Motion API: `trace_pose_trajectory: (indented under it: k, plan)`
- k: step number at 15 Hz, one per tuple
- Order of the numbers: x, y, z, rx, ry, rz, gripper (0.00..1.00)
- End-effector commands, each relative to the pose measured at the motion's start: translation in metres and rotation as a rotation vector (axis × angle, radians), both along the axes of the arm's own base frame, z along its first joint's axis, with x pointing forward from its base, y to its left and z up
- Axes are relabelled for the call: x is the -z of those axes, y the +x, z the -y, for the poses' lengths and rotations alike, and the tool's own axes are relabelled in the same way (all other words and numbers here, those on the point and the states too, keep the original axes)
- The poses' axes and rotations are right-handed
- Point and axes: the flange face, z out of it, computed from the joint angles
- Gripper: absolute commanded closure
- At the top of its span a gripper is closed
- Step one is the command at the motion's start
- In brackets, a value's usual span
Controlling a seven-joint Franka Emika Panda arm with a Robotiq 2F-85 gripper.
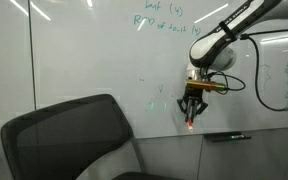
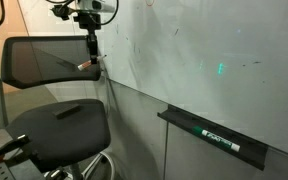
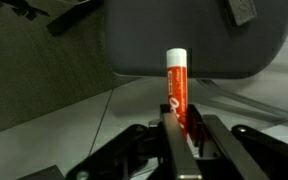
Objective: Pick up the marker, then scribble on the board
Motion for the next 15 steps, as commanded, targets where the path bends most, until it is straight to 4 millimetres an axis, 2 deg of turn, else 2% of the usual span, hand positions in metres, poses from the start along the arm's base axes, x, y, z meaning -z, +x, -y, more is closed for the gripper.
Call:
trace_pose_trajectory:
  k: [1, 6, 15]
  plan:
    - [-0.036, 0.011, 0.011, 0.082, 0.058, 0.066, 0.95]
    - [-0.064, 0.028, 0.022, 0.118, 0.101, 0.145, 0.95]
    - [-0.095, 0.045, 0.028, 0.215, 0.174, 0.317, 0.95]
